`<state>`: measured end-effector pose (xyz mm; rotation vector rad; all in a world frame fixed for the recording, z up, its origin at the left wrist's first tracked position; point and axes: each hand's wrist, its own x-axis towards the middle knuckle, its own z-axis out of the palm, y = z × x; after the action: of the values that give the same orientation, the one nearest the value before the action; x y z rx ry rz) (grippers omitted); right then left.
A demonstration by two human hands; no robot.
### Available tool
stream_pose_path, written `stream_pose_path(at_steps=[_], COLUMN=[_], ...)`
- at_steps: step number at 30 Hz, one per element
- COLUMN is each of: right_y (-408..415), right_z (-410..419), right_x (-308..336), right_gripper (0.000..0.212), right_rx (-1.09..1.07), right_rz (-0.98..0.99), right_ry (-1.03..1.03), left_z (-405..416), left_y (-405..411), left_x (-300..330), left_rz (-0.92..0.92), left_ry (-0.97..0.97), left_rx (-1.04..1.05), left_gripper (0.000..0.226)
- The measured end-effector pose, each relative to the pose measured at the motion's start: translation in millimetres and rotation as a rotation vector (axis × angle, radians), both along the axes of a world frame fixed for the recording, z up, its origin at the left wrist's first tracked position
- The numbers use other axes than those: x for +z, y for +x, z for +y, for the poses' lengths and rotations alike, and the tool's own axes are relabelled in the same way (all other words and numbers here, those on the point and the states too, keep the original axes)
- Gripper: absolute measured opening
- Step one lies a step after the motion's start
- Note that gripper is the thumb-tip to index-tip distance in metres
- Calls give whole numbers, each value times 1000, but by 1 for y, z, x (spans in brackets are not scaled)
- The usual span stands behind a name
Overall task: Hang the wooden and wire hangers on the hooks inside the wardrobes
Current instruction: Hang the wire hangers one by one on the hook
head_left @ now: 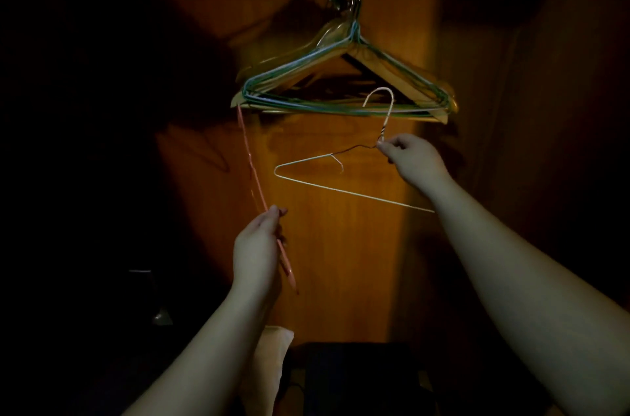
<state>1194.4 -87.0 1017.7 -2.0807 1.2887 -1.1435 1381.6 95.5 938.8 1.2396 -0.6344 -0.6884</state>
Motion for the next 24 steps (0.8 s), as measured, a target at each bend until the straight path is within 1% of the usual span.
stream_pose_path(at_steps=[3,7,11,13,15,17,24], right_y=[1,5,6,6,8,10,22], right_z=[-3,-4,-7,-11,-17,-23,-39], right_x=[26,57,82,94,106,117,153], right_gripper=[28,35,33,30,33,37,32], right_rx=[-7,-5,8,-5,-7,-9,2], right_rz=[-41,-39,-64,-83,-112,-144,-203], right_ry=[-51,-91,-146,-143,-136,-125,-147], left_z=[-2,-5,-10,-14,-17,-19,-18], left_y=[-3,-9,-13,-13,-13,-14,-23], left_x=[19,39,58,65,72,80,101], left_rz=[-53,-65,-84,-81,-81,-92,-170], left_ry=[-46,-112,-150,-161,-174,-179,-201], left_rx=[29,49,60,59,57,60,72], left_gripper=[29,30,30,28,27,28,33])
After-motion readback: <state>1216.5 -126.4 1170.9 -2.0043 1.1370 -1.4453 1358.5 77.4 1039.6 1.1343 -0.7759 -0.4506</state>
